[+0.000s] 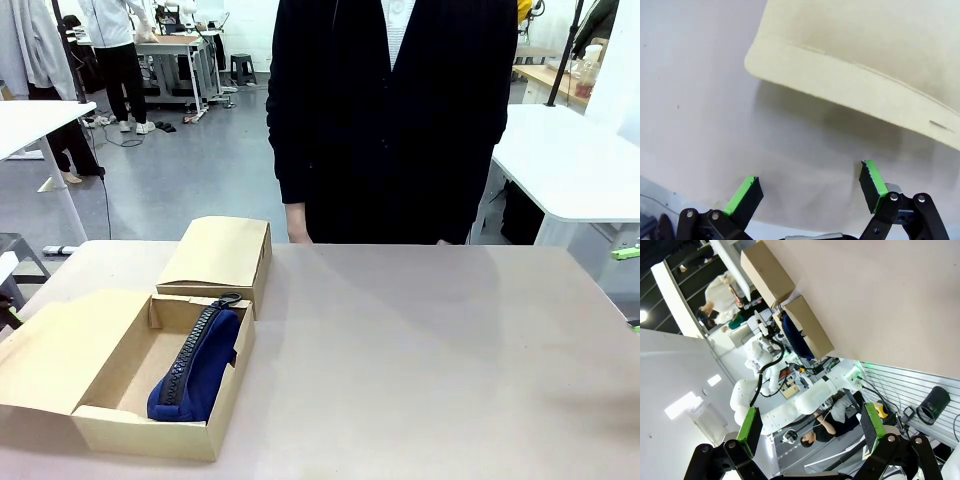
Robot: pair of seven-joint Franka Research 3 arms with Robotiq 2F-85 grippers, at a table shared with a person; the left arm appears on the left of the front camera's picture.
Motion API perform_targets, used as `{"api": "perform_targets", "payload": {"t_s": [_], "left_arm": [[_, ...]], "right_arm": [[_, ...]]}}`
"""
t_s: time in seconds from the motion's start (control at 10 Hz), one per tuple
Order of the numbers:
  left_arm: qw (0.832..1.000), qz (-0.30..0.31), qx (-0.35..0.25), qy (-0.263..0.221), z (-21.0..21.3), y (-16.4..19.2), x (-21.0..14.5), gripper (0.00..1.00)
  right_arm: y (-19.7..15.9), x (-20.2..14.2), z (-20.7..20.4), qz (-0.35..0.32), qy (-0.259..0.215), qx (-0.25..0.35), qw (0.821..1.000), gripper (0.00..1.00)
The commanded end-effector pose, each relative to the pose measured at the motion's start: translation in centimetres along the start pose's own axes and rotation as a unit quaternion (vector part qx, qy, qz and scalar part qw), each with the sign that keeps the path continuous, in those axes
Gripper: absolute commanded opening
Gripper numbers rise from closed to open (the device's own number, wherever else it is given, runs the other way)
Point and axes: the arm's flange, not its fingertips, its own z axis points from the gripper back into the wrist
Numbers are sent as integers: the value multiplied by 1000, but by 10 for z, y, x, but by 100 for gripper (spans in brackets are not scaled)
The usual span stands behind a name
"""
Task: Place items inside the box.
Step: Close the lid of the Mailer Box closest to the robot.
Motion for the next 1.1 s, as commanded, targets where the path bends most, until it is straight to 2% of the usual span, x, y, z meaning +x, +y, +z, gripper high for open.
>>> {"api": "perform_targets", "payload": {"t_s": [0.0,0.1,0.4,0.7,0.9,1.0], "left_arm": [[998,-24,-13,-49,-12,1,-1,100],[994,-45,-29,-91,-14,1,4,100],[984,-78,-44,-153,-12,1,13,100],[952,-139,-76,-262,5,-10,29,100],[930,-169,-83,-316,11,-24,50,100],[924,-168,-76,-334,14,-33,64,100]], "right_arm": [[-1,-1,2,11,3,8,1000,100],[-1,-1,2,11,3,8,1000,100],[-1,-1,2,11,3,8,1000,100],[-1,-1,2,11,3,8,1000,100],[-1,-1,2,11,3,8,1000,100],[-1,-1,2,11,3,8,1000,100]]}}
